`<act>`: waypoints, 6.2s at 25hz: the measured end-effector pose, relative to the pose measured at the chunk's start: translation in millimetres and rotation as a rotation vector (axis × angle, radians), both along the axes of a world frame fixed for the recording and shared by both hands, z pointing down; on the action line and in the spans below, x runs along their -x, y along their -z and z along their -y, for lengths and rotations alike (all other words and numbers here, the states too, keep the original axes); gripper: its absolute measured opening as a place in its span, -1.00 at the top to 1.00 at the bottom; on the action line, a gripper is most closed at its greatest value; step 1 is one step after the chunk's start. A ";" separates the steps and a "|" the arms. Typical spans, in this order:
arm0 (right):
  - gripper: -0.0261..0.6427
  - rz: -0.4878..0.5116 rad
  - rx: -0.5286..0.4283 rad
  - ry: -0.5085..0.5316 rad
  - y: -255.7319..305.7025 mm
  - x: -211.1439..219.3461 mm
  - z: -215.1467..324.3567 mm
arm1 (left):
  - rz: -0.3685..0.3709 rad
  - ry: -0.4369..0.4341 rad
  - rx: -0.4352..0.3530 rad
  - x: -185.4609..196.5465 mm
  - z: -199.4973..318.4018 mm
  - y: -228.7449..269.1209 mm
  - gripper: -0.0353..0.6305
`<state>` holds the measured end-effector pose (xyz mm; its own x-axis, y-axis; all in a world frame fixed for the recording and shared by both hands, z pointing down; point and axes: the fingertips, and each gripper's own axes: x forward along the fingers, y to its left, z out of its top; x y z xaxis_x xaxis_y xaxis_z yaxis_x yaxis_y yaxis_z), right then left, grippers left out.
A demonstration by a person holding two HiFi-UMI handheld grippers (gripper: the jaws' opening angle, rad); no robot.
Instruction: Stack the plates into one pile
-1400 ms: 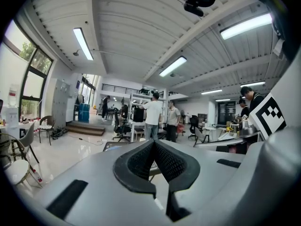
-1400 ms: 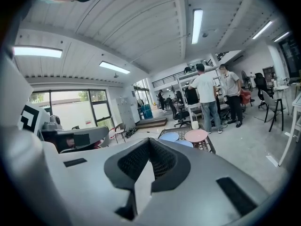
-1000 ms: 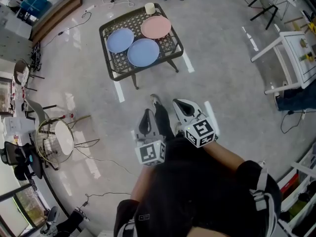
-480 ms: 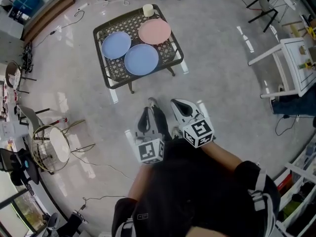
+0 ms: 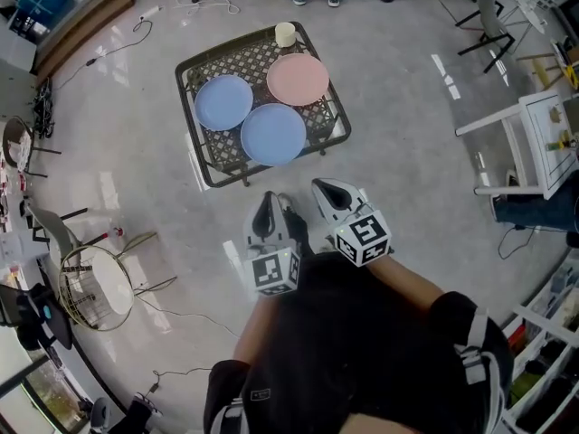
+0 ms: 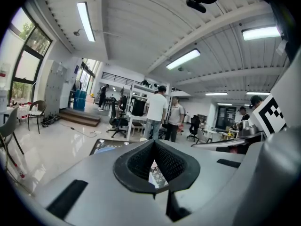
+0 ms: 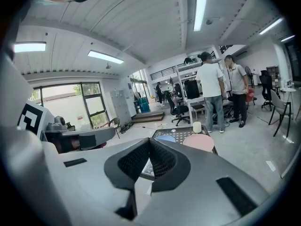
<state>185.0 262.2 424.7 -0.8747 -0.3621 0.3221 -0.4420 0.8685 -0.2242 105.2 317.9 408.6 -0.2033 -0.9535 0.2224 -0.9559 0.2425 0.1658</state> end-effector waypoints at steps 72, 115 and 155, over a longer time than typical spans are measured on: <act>0.71 -0.633 0.372 -0.044 -322.5 123.1 245.9 | -0.374 0.096 0.678 187.9 149.4 -339.2 0.41; 0.84 -0.700 0.550 -0.096 -381.3 99.3 227.0 | -0.458 0.114 0.827 187.9 117.2 -402.1 0.69; 0.85 -0.531 0.443 -0.173 -264.7 98.0 352.7 | -0.338 0.061 0.661 190.7 246.7 -280.3 0.68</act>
